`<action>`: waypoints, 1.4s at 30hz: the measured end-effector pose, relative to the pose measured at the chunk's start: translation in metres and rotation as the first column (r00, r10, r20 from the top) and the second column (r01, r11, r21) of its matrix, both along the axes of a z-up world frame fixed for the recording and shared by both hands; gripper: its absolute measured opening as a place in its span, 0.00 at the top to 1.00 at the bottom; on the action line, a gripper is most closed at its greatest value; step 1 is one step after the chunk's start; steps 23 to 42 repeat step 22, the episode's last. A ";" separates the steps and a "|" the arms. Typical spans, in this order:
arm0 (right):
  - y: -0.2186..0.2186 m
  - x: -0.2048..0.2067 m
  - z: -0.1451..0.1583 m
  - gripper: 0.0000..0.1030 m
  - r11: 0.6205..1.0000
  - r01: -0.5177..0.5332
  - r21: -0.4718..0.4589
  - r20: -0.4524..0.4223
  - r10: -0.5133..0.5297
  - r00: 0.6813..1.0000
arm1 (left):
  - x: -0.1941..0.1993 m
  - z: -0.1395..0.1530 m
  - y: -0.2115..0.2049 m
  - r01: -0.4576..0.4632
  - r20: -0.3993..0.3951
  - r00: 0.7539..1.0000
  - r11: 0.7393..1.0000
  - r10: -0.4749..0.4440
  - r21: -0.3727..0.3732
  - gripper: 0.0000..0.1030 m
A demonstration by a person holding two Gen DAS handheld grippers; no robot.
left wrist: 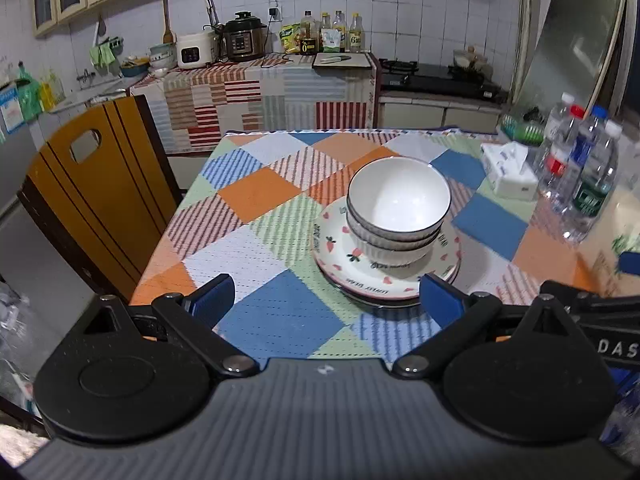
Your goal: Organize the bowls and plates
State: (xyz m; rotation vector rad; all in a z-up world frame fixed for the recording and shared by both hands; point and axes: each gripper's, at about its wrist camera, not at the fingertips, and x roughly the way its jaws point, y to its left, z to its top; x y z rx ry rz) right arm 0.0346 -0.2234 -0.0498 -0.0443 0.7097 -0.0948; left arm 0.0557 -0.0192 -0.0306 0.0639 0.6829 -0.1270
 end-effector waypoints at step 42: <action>-0.002 0.003 -0.005 0.06 1.000 -0.001 -0.001 -0.020 0.001 1.000 | -0.004 0.000 -0.001 0.010 0.019 1.000 1.000 -0.010 -0.017 0.03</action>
